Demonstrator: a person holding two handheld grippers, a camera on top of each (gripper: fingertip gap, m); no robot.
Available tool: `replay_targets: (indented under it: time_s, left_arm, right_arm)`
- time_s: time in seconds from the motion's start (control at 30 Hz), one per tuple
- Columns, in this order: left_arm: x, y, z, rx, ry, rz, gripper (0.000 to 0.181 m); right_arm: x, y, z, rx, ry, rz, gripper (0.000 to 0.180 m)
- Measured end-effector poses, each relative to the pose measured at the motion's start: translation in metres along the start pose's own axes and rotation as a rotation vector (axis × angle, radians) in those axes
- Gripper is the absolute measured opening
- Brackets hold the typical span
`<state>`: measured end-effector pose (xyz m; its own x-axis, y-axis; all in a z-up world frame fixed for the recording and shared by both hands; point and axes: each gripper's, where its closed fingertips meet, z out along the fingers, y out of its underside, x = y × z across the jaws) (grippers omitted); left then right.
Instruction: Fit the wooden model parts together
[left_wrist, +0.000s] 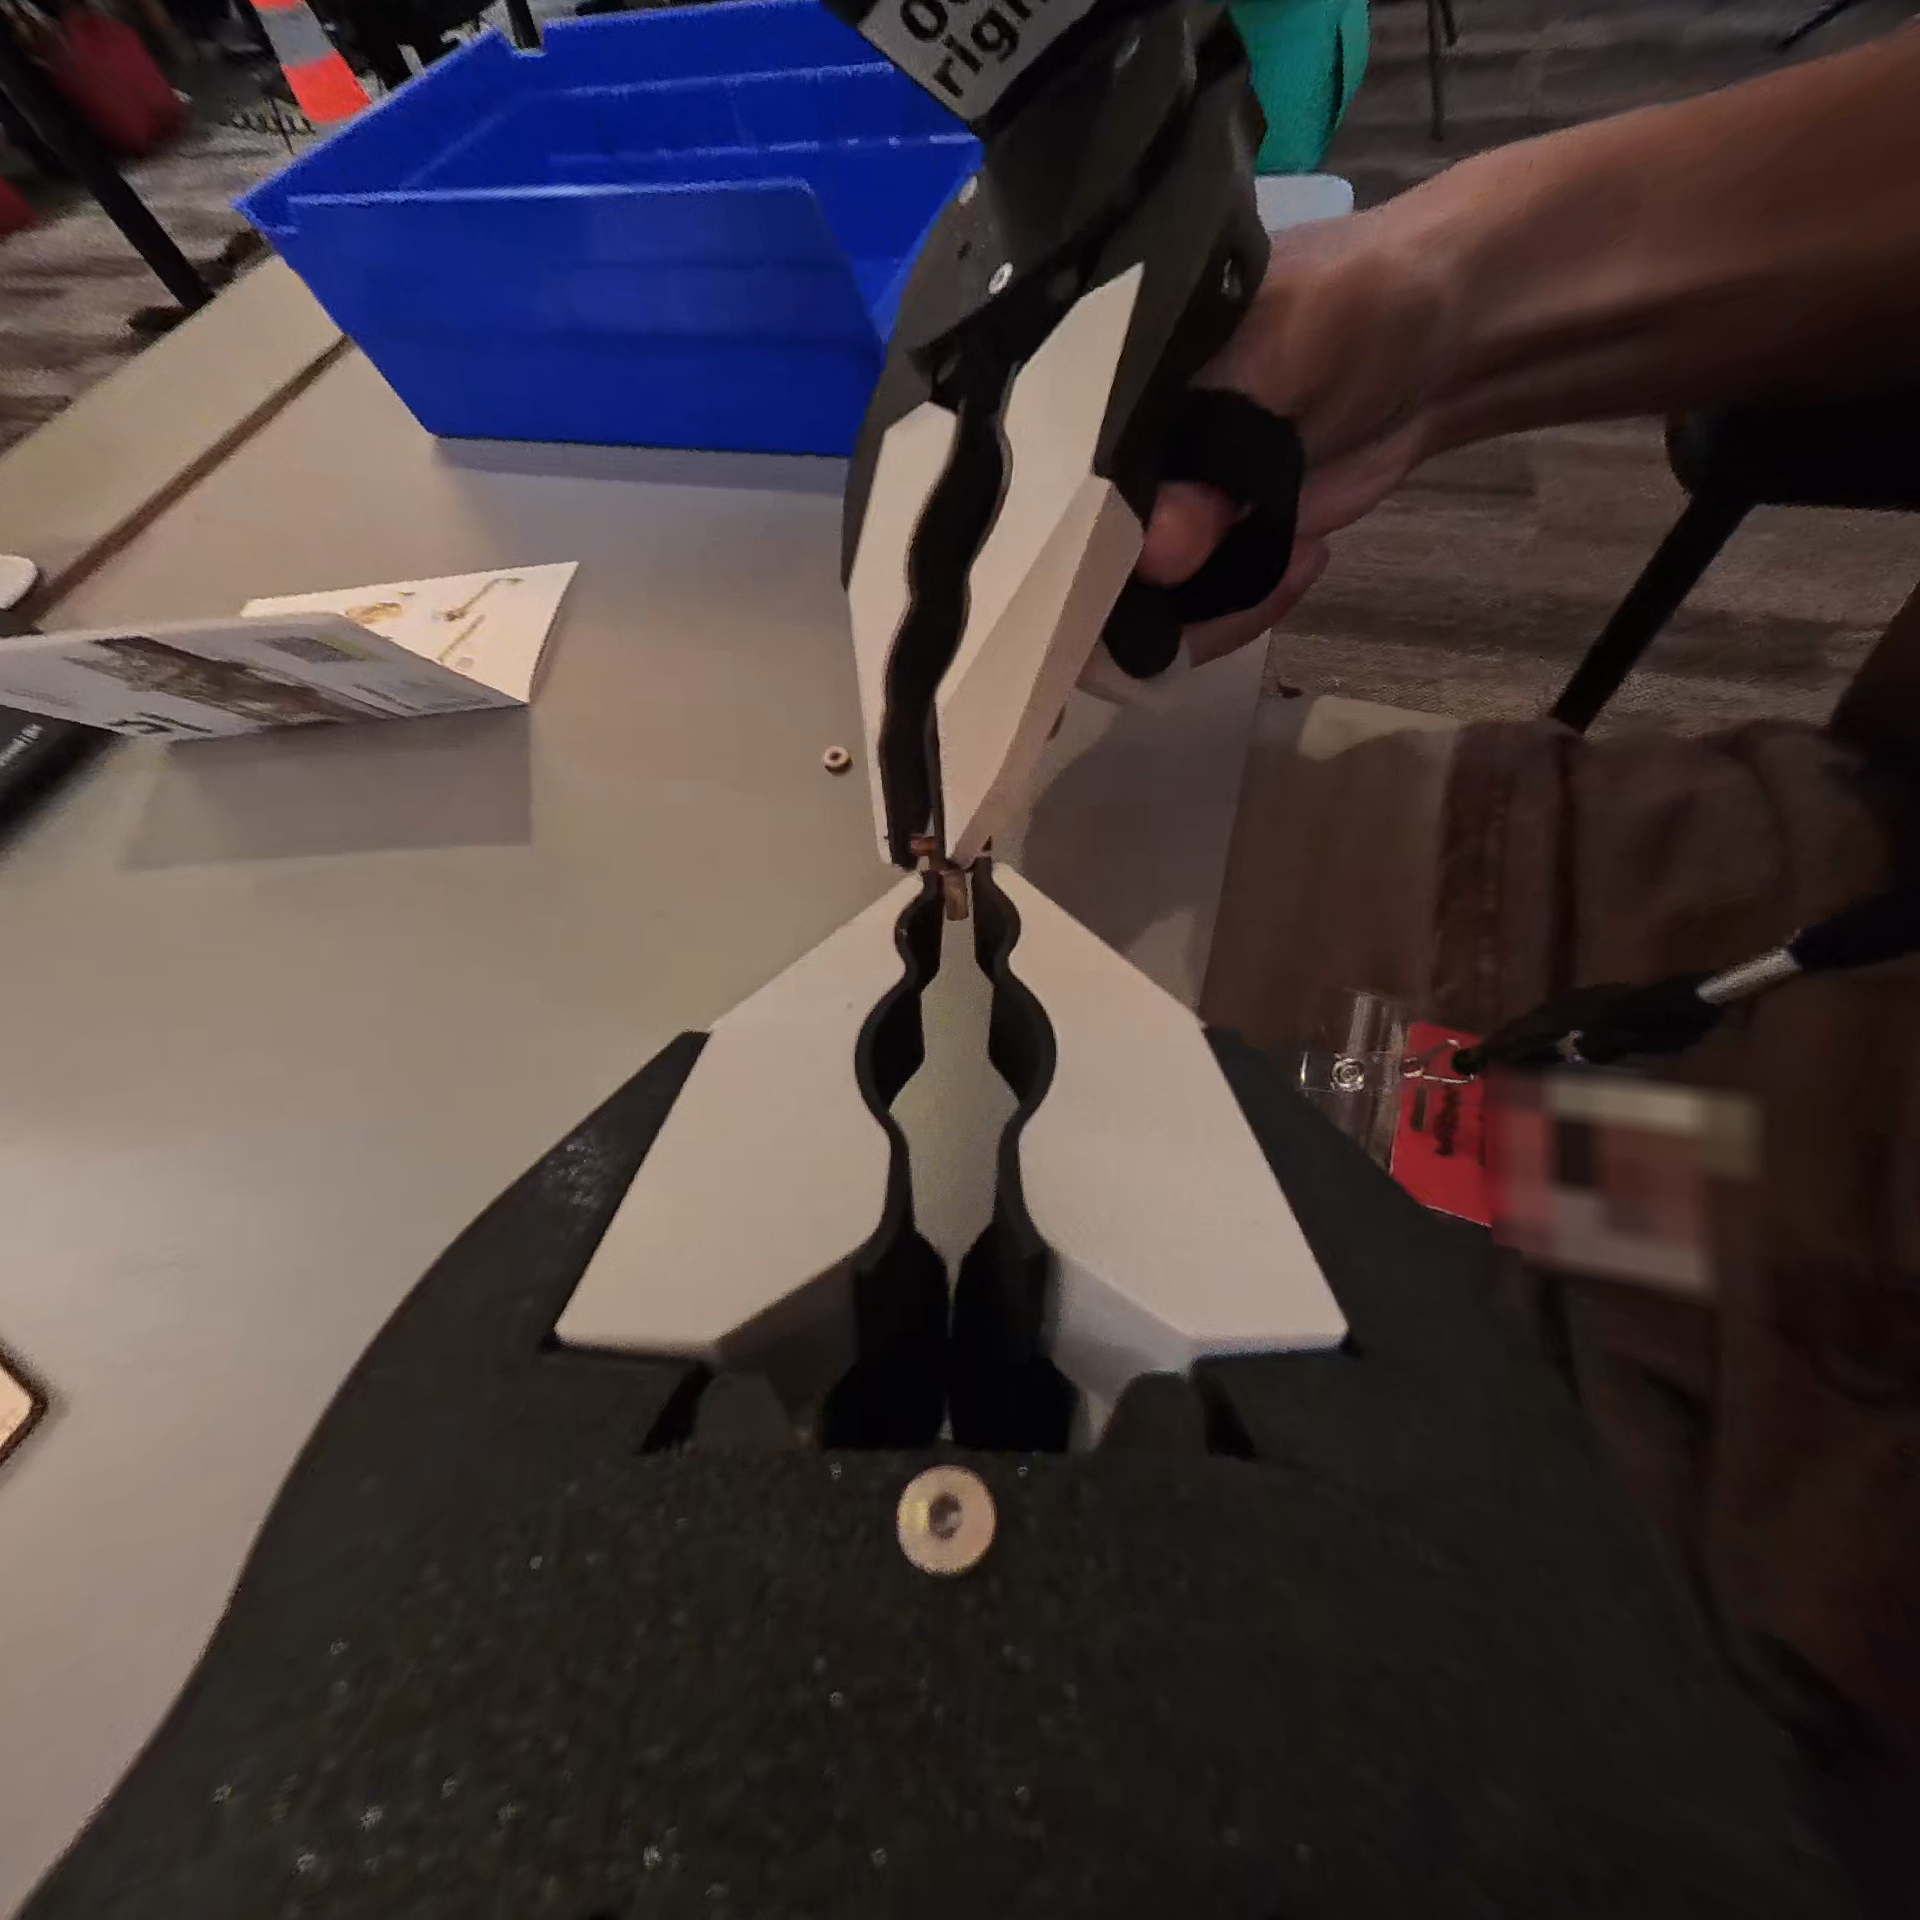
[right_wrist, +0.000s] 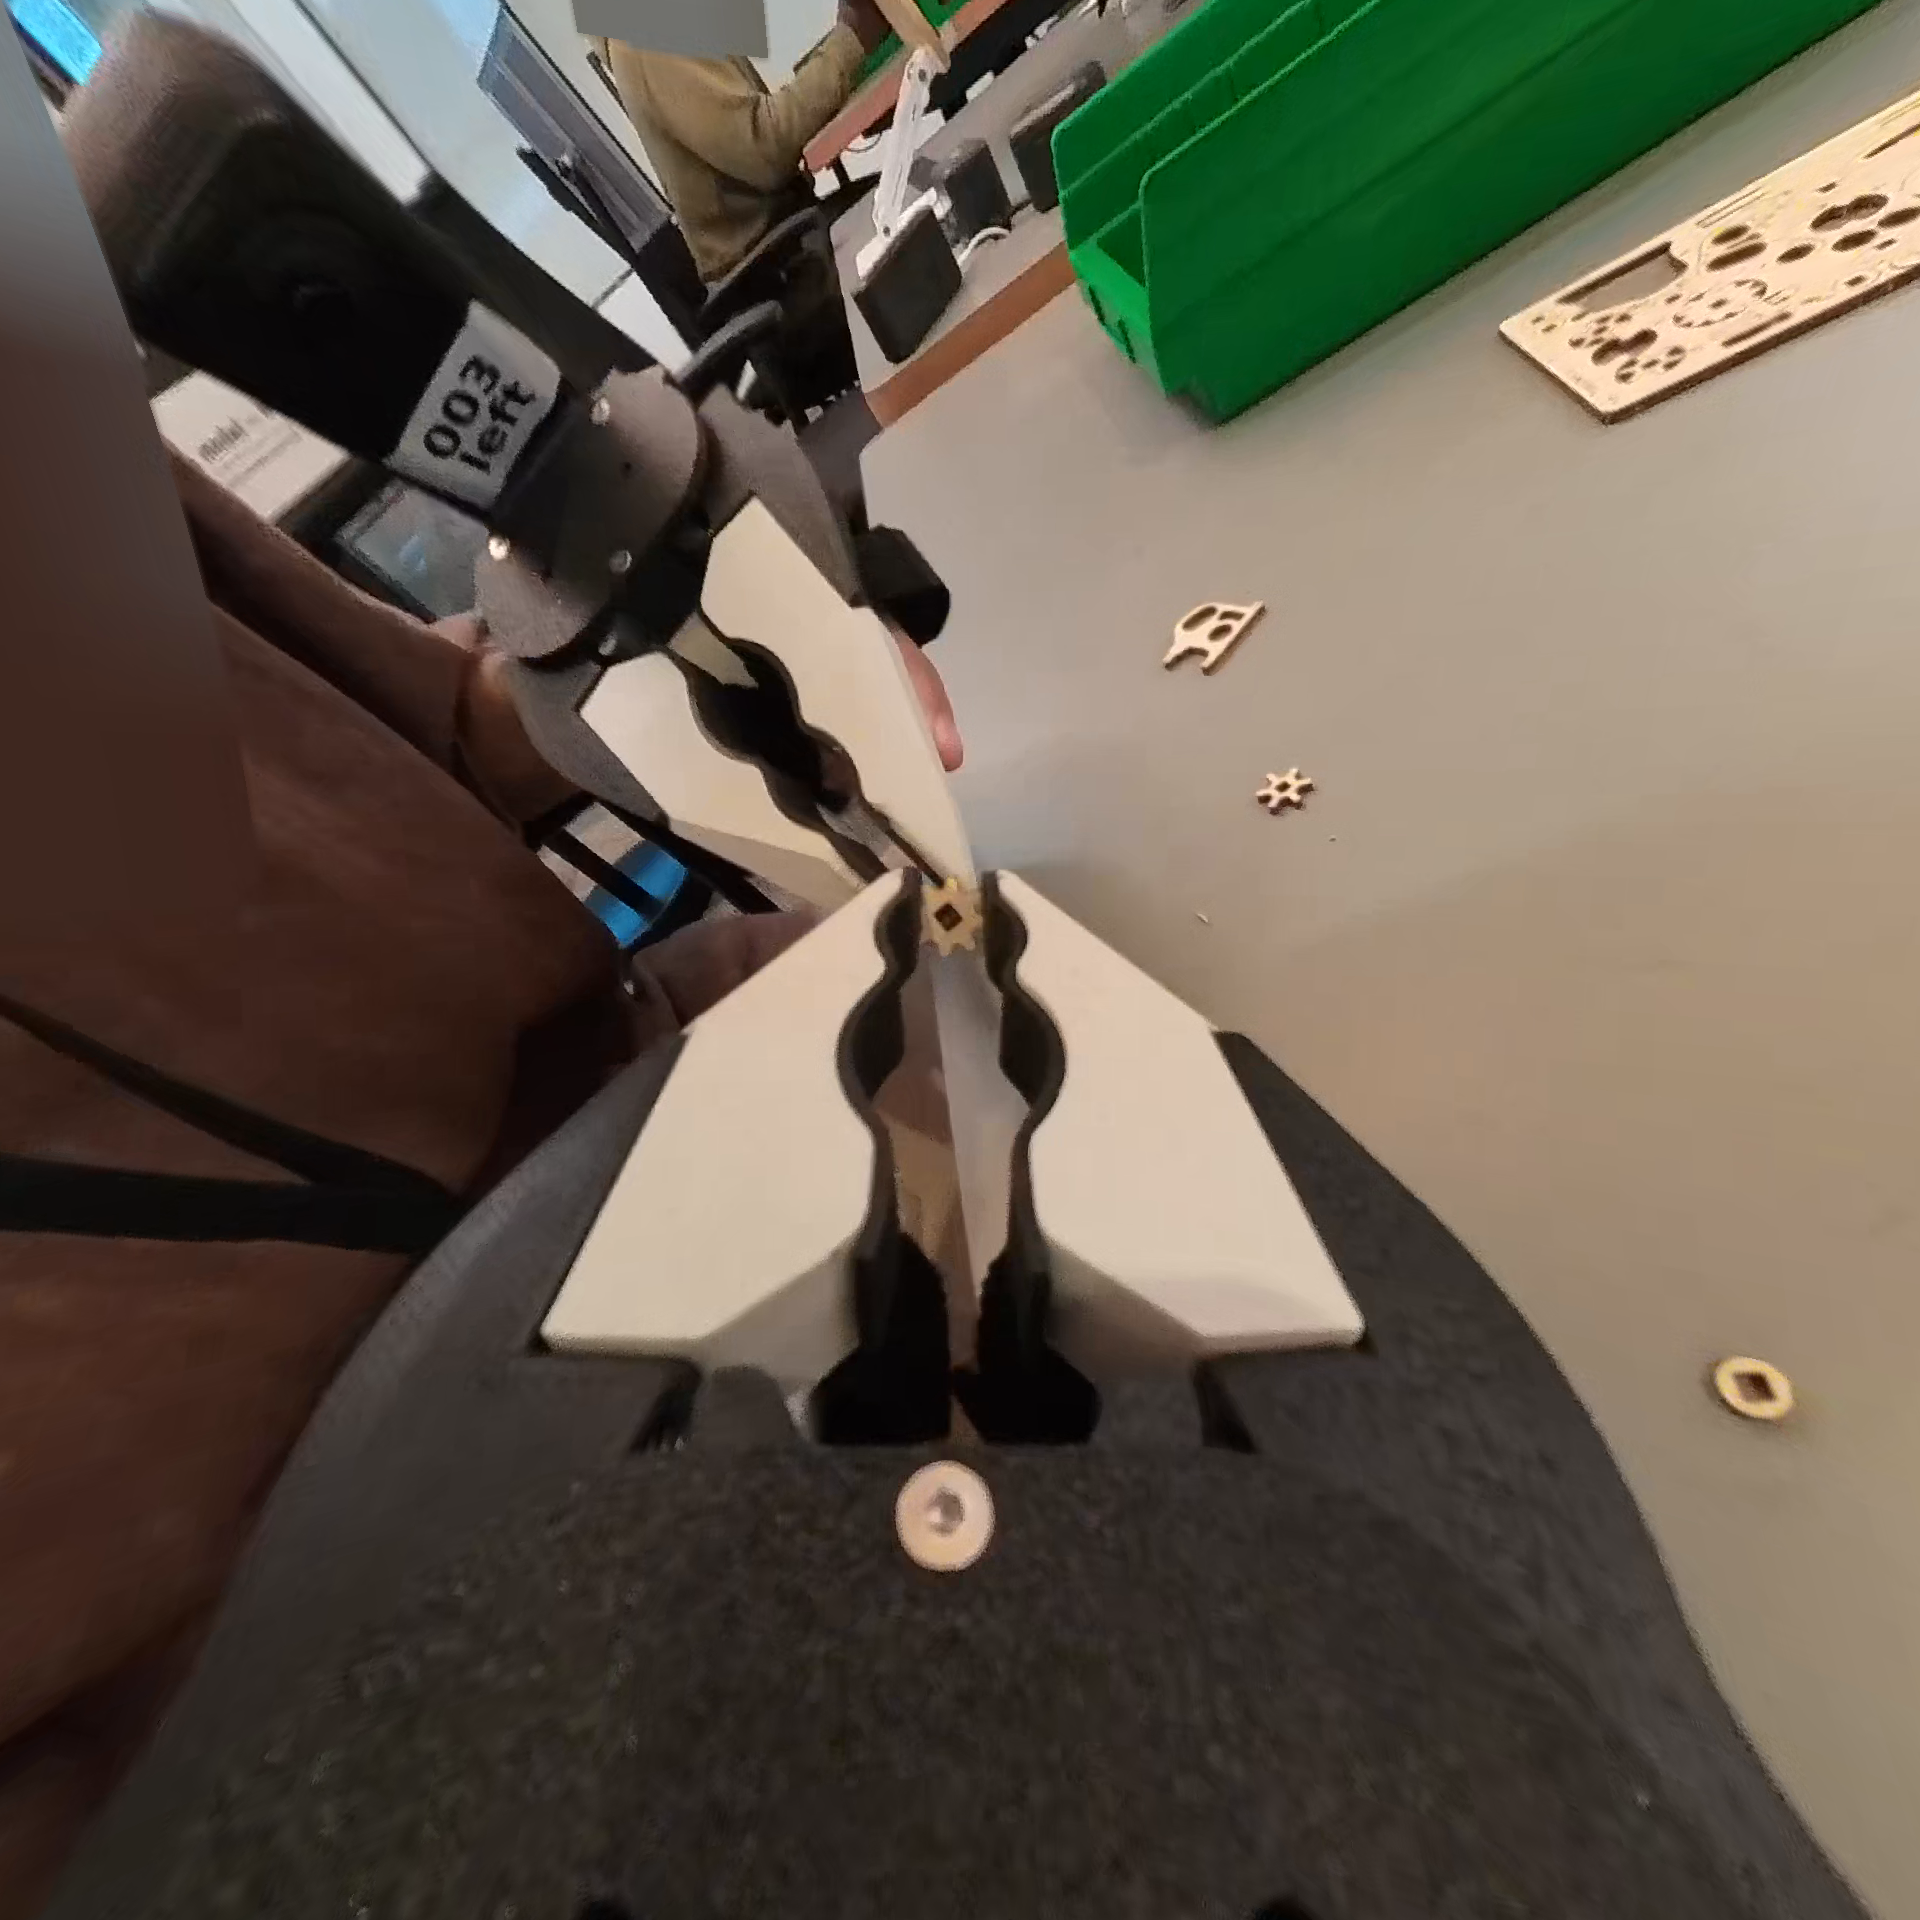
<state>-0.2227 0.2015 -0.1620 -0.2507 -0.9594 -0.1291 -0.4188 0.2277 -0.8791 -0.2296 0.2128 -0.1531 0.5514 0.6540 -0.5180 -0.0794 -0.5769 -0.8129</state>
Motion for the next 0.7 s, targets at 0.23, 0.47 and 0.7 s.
replay_targets:
  time_s: [0.23,0.47,0.7]
  left_arm:
    - [-0.012,-0.029,-0.012,0.149,-0.115,0.030,0.004]
    - [-0.018,-0.036,-0.020,0.208,-0.103,-0.036,0.003]
    - [-0.014,-0.035,-0.021,0.231,0.015,-0.163,0.001]
  right_arm:
    - [-0.008,-0.031,-0.011,0.231,-0.212,0.305,0.010]
    - [-0.011,-0.041,-0.011,0.321,-0.313,0.412,0.010]
    - [-0.013,-0.037,-0.010,0.294,-0.309,0.372,0.010]
